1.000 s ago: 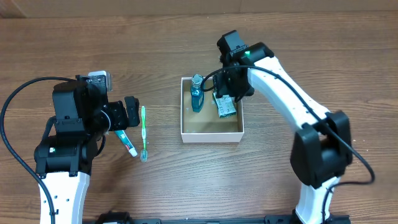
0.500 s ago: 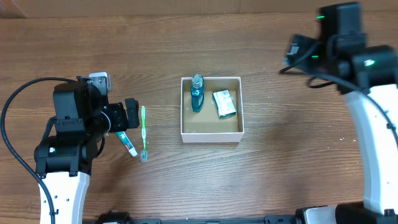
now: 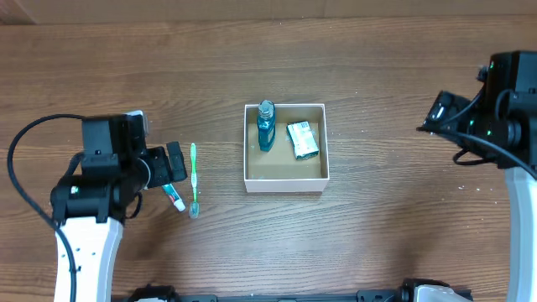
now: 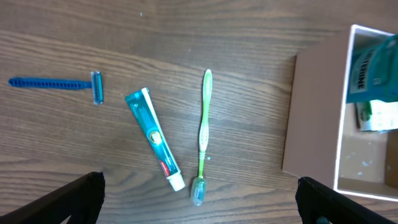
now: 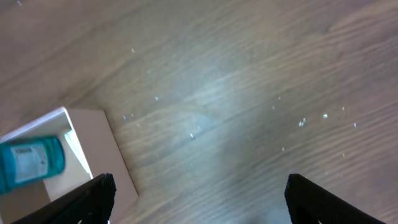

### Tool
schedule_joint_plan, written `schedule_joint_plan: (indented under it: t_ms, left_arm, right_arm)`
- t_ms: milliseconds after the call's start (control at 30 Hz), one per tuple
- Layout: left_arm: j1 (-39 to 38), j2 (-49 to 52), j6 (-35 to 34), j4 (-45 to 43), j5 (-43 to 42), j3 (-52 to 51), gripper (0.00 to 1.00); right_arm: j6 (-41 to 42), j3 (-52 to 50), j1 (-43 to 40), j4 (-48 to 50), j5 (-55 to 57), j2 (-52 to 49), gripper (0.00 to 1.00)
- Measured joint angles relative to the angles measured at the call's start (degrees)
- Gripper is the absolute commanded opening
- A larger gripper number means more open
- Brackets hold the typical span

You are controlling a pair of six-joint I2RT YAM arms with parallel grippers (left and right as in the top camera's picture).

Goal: Pack container
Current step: 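Withdraw the right gripper to the right side, then grasp the teal toothpaste tube with the left gripper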

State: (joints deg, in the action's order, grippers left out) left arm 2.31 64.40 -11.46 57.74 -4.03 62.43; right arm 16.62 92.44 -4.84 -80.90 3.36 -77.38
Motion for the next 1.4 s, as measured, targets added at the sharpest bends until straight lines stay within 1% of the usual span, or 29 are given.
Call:
schedule_joint_plan:
  t_ms: [233, 367, 567, 700, 900, 1200, 1400]
  left_arm:
    - [0.0, 8.94, -4.76, -0.24, 0.0, 0.09, 1.0]
    - [0.0, 14.29, -6.51, -1.75, 0.0, 0.09, 1.0]
    - [0.07, 23.39, -8.48, -2.21, 0.37, 0.13, 1.0]
    - [1.46, 28.2, -13.57, -2.36, 0.98, 0.13, 1.0]
    - [6.25, 30.14, -18.25, -4.37, 0.79, -0.24, 1.0]
    - [7.19, 35.3, -18.86, -7.04, 0.63, -3.3, 1.0]
    - [7.19, 38.86, -18.88, -8.44, 1.73, -3.61, 1.0]
  right_arm:
    - [-0.17, -12.96, 0.0, 4.28, -1.7, -1.44, 0.89]
    - [-0.17, -16.11, 0.0, 6.05, -2.78, -1.66, 0.9]
    - [-0.2, -16.24, 0.0, 6.86, -3.89, -1.66, 0.9]
    - [-0.2, -16.24, 0.02, 6.95, -4.11, -1.64, 0.9]
    - [-0.2, -16.24, 0.0, 6.99, -4.42, -1.64, 0.91]
    - [-0.17, -16.24, 0.0, 7.34, -4.44, -1.66, 0.91]
    - [-0.2, -16.24, 0.0, 6.99, -4.44, -1.66, 0.91]
